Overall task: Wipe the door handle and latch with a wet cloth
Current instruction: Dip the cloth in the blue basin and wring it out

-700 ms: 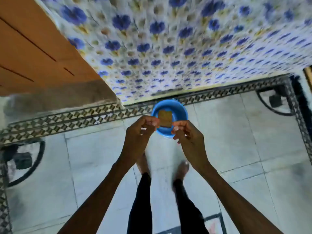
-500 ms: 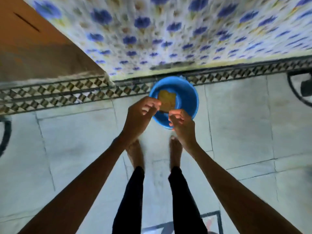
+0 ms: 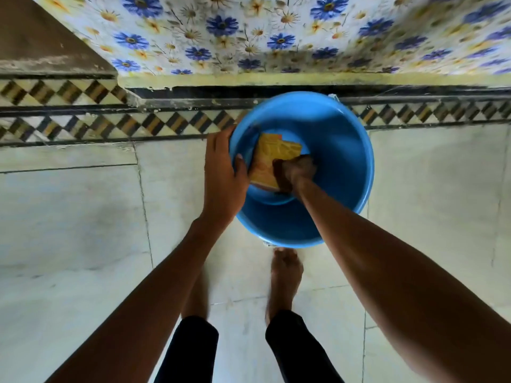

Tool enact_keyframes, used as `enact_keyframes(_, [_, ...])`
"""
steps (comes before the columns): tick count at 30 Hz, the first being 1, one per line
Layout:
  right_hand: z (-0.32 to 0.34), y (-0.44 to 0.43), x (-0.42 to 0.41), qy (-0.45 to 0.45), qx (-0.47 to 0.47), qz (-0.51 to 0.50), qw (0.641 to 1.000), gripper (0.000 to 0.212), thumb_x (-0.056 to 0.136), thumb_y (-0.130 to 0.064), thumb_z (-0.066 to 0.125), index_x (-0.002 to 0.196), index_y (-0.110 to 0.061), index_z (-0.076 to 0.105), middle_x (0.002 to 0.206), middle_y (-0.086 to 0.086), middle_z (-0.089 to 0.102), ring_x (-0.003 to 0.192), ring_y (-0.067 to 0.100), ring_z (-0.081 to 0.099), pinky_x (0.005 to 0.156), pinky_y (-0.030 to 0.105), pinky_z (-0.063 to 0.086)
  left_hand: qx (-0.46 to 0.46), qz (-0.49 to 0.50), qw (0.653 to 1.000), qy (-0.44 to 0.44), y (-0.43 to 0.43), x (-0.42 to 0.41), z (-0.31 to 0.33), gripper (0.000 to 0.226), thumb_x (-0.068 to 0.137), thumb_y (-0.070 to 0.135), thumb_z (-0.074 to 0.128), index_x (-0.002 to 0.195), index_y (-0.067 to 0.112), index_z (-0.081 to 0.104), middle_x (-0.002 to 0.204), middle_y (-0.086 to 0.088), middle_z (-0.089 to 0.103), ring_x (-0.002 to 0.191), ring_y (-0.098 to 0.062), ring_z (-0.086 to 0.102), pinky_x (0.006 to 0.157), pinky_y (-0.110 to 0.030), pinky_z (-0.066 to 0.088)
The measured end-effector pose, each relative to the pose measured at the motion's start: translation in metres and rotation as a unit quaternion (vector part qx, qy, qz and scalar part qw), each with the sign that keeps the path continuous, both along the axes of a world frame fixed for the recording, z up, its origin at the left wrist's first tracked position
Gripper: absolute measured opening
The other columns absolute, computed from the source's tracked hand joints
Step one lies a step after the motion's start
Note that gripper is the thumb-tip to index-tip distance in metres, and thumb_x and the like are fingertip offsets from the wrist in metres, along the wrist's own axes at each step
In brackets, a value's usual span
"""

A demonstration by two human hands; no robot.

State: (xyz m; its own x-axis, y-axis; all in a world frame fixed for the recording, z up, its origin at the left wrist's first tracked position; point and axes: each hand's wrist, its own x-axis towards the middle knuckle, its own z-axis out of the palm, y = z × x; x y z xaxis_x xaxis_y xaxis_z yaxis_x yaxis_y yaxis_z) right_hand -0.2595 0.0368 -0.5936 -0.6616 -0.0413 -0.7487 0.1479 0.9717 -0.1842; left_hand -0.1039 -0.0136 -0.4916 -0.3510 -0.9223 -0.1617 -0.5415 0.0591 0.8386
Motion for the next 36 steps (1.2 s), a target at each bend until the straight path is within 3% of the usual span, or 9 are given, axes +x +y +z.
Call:
enact_keyframes(5, [-0.010,-0.004,0.003,-0.023,-0.037,-0.056,0.998,0.052,0.065,-0.029,0.074,0.112,-0.010,0.064,0.118,0.006,0.067,0.103,0.024,0.067,0.065,0.019,0.057,0.006,0.012,1.000,-0.002,0.001,-0.001,-0.003,0.043,0.092,-0.010,0.053,0.134,-0.003,0.050,0.124,-0.018,0.052,0.109,-0.005,0.046,0.096,-0.005,0.037])
enact_keyframes(9, [-0.008,-0.008,-0.002,-0.054,-0.053,-0.097,0.992,0.051,0.059,-0.026,0.086,0.105,-0.009,0.071,0.101,0.007,0.069,0.090,0.025,0.069,0.068,0.027,0.052,0.003,0.016,1.000,-0.006,0.001,-0.002,-0.004,0.039,0.093,-0.009,0.053,0.132,-0.004,0.051,0.121,-0.018,0.053,0.105,-0.002,0.044,0.092,-0.001,0.037])
enact_keyframes(15, [0.014,-0.002,0.000,-0.110,-0.130,-0.065,0.983,0.030,0.067,-0.018,0.074,0.096,-0.010,0.072,0.092,0.010,0.074,0.084,0.025,0.070,0.070,0.032,0.055,0.018,0.008,1.000,-0.014,0.001,-0.001,-0.002,0.037,0.094,-0.007,0.053,0.131,-0.001,0.051,0.120,-0.015,0.052,0.103,-0.006,0.047,0.089,-0.001,0.039])
enact_keyframes(19, [0.068,0.005,0.008,-0.155,-0.205,-0.093,0.962,0.020,0.081,-0.005,0.066,0.099,-0.015,0.067,0.079,0.005,0.068,0.067,0.018,0.063,0.054,0.021,0.050,0.078,0.010,0.997,-0.024,0.000,0.005,0.019,0.042,0.095,-0.001,0.055,0.137,0.003,0.049,0.128,-0.012,0.046,0.105,-0.005,0.045,0.093,-0.022,0.048])
enact_keyframes(21, [0.111,0.010,0.013,-0.173,-0.225,-0.114,0.952,0.026,0.081,-0.011,0.070,0.106,-0.012,0.068,0.088,0.006,0.073,0.075,0.018,0.067,0.063,0.024,0.053,0.116,0.038,0.992,-0.012,0.001,0.012,0.047,0.046,0.096,0.006,0.057,0.141,0.010,0.047,0.130,-0.007,0.045,0.112,-0.009,0.048,0.095,-0.032,0.050])
enact_keyframes(26, [0.263,0.024,0.028,-0.228,-0.298,-0.150,0.915,0.029,0.075,-0.009,0.074,0.102,-0.021,0.068,0.102,0.006,0.073,0.102,0.028,0.066,0.091,0.046,0.052,0.159,0.113,0.979,0.062,0.002,0.035,0.168,0.040,0.092,0.020,0.058,0.131,0.016,0.054,0.119,0.002,0.062,0.106,-0.014,0.062,0.093,-0.034,0.055])
enact_keyframes(29, [0.369,0.026,0.046,-0.264,-0.327,-0.136,0.897,0.043,0.075,-0.013,0.071,0.117,-0.018,0.065,0.113,0.008,0.071,0.104,0.027,0.067,0.087,0.044,0.055,0.172,0.155,0.966,0.119,-0.006,0.056,0.274,0.031,0.092,0.015,0.060,0.123,0.017,0.060,0.104,0.007,0.069,0.095,-0.010,0.066,0.083,-0.018,0.052])
enact_keyframes(32, [0.487,0.015,0.075,-0.280,-0.344,-0.144,0.885,0.045,0.085,-0.008,0.065,0.130,-0.012,0.060,0.119,0.012,0.069,0.098,0.025,0.069,0.076,0.035,0.057,0.173,0.179,0.955,0.164,-0.010,0.091,0.404,0.023,0.087,0.022,0.058,0.108,0.027,0.066,0.101,-0.004,0.073,0.091,-0.029,0.068,0.083,-0.039,0.054])
enact_keyframes(36, [0.659,-0.010,0.124,-0.298,-0.363,-0.105,0.876,0.036,0.090,-0.006,0.061,0.125,-0.015,0.062,0.108,0.005,0.072,0.085,0.019,0.070,0.074,0.034,0.056,0.166,0.201,0.949,0.176,-0.012,0.139,0.579,0.017,0.091,0.009,0.059,0.105,0.013,0.068,0.096,-0.009,0.074,0.084,-0.026,0.071,0.083,-0.045,0.056])
